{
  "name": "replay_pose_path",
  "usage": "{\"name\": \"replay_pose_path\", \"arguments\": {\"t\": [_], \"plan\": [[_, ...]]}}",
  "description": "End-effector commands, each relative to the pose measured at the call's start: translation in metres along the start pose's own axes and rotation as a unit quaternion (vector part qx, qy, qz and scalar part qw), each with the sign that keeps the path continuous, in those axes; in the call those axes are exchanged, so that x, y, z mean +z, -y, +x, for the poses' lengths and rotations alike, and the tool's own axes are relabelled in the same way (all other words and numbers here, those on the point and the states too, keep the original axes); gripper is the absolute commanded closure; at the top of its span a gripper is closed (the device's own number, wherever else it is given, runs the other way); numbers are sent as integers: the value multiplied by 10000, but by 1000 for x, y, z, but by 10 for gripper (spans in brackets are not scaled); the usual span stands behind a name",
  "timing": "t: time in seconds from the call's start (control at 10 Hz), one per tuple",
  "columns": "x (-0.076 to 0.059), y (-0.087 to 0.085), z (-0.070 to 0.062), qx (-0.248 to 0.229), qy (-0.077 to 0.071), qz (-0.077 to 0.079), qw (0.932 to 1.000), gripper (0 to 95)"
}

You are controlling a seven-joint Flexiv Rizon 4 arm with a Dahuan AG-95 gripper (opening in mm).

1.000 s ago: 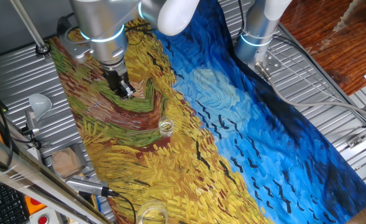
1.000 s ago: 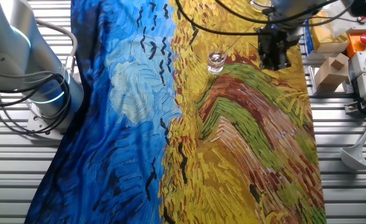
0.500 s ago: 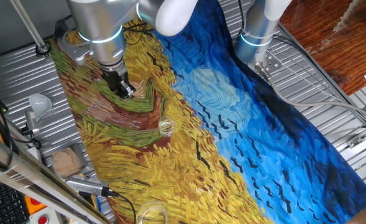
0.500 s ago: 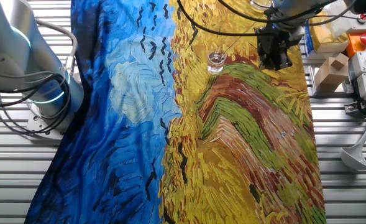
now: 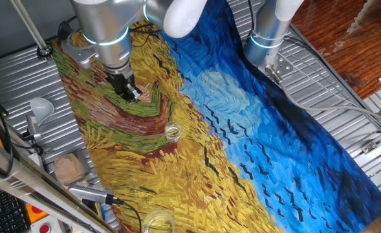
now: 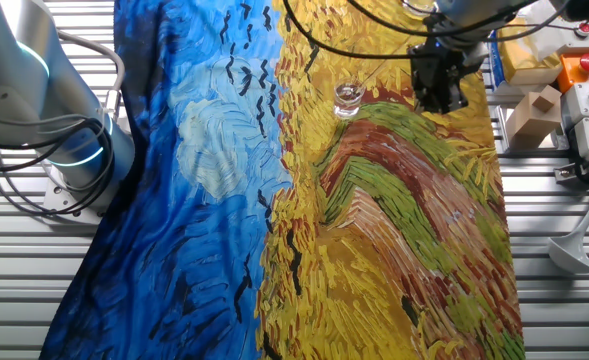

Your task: Stir the beaker with a glass rod

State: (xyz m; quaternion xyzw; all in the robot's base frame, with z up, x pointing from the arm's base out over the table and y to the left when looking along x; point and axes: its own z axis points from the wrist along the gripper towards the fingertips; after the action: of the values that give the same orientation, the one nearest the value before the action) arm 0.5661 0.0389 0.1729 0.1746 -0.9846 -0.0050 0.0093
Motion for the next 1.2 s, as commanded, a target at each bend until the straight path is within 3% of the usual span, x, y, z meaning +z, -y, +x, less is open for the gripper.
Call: {"name": "replay_pose_path", "arguments": {"t": [0.1, 0.5, 0.7, 1.2], "plan": [[1, 0, -1, 0, 17, -58, 10000, 950], [-4, -2, -4, 32, 16, -108, 9999, 950], [-20, -6, -14, 14, -97, -149, 9998, 950], [-43, -22, -34, 105, -108, -243, 9996, 950]]}}
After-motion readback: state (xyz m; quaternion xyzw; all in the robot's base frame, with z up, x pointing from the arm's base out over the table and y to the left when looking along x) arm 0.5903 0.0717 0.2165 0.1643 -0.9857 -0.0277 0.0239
